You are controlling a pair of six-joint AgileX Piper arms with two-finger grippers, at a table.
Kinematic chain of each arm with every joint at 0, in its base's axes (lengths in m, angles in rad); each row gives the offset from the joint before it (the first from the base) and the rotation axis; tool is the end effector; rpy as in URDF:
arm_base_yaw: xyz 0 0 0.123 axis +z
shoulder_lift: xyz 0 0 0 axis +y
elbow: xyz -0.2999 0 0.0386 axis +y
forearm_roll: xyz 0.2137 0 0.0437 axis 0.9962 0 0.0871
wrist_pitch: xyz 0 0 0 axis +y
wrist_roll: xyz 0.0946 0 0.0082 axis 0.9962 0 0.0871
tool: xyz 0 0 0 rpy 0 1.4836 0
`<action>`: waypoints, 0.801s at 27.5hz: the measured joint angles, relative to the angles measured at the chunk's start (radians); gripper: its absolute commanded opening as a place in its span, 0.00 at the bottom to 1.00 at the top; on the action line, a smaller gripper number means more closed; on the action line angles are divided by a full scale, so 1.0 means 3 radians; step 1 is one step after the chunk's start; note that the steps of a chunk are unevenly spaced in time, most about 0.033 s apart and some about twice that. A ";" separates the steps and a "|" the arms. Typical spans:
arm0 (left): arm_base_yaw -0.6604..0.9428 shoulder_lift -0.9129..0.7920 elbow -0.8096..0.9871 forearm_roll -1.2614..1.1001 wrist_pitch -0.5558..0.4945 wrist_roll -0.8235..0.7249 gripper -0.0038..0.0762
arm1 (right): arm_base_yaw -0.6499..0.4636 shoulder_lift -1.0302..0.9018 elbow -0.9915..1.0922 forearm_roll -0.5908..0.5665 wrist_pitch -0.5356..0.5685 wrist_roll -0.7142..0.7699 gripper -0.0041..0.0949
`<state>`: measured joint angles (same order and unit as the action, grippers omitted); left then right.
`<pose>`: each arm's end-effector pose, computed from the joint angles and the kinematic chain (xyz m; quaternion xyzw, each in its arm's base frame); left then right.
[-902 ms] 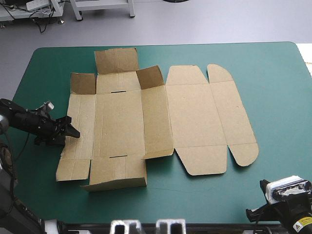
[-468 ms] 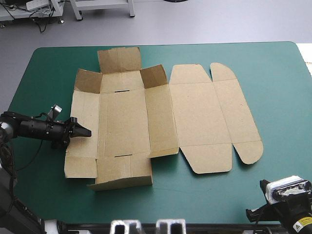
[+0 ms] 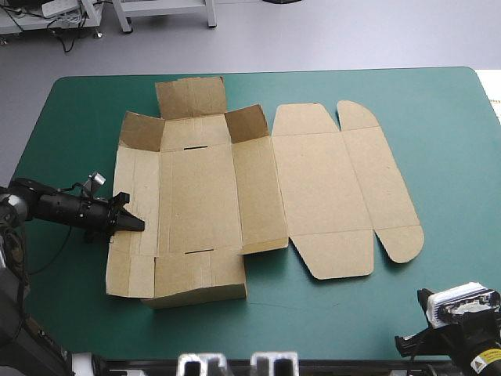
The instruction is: Fold the box
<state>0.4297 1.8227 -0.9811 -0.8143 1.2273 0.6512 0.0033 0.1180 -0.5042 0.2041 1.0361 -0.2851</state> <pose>0.2710 0.0527 0.2070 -0.1060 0.9163 -0.3861 0.0132 -0.0323 0.0165 0.2684 -0.1221 0.8625 0.0333 0.4900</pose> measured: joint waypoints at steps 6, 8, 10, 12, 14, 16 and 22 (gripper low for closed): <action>-0.0123 -0.0267 -0.0285 0.0519 -0.0011 0.0029 0.03 | 0.0000 0.0000 0.0000 0.0000 0.0000 0.0000 0.03; -0.0244 -0.0428 -0.0453 0.0909 -0.0026 0.0032 0.03 | 0.0000 0.0000 0.0000 0.0000 0.0000 0.0000 0.03; -0.0381 -0.0555 -0.0599 0.1222 -0.0042 0.0032 0.03 | 0.0000 0.0000 0.0000 0.0000 0.0000 0.0000 0.03; -0.0548 -0.0669 -0.0797 0.1412 -0.0034 0.0032 0.03 | 0.0000 0.0000 0.0000 0.0000 0.0000 0.0000 0.03; -0.0717 -0.0737 -0.1016 0.1477 -0.0005 0.0029 0.03 | 0.0000 0.0000 0.0000 0.0000 0.0000 0.0000 0.03; -0.0856 -0.0758 -0.1229 0.1502 0.0023 0.0029 0.03 | 0.0000 0.0000 0.0000 0.0000 0.0000 0.0000 0.03; -0.1661 -0.0758 -0.2017 0.1843 0.0030 0.0222 0.03 | 0.0000 0.0000 0.0000 0.0003 0.0000 0.0000 0.03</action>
<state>-0.0687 1.5954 -1.5862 -0.2614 1.2364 0.7177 0.0033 0.1180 -0.5042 0.2050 1.0361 -0.2851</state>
